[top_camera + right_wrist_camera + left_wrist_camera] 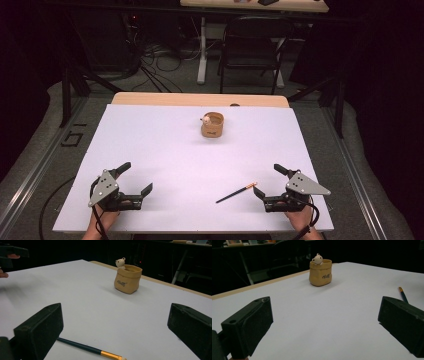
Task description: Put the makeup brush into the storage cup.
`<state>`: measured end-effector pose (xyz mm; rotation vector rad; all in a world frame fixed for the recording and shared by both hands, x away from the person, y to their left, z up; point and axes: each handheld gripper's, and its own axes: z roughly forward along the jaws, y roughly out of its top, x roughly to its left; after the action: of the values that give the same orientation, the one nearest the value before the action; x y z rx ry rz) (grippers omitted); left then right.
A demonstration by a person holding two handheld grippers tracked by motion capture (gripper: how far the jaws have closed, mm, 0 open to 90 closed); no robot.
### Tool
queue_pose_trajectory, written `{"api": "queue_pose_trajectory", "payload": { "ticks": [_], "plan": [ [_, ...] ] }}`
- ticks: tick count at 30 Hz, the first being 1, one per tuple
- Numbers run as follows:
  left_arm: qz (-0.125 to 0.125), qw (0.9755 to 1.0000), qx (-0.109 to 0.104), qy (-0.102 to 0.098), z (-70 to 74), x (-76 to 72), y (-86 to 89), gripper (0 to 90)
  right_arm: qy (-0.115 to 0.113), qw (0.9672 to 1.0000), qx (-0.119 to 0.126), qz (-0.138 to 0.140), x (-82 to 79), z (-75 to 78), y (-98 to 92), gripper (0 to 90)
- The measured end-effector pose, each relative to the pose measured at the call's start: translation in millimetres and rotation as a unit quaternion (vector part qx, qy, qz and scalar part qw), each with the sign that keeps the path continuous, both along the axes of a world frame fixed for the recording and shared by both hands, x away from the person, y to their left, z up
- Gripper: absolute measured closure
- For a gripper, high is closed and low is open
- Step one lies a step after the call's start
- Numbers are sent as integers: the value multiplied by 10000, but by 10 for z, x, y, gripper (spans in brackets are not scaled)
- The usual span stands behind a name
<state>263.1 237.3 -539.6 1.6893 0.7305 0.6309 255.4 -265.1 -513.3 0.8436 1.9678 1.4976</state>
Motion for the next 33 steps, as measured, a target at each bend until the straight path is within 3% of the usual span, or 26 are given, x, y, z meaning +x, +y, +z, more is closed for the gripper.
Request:
{"api": "queue_pose_trajectory", "payload": {
  "ticks": [13,27,33],
  "plan": [
    [4,10000,14,50,-10,-4,9,0,-76,9999,56,48,12,-4,-3,0],
    [-26,10000,34,88,-19,-5,-6,0,32,9998,-172,118,122,10,-63,0],
    [-4,10000,28,83,-18,-10,8,0,108,9986,-441,286,216,49,-83,0]
  ]
}}
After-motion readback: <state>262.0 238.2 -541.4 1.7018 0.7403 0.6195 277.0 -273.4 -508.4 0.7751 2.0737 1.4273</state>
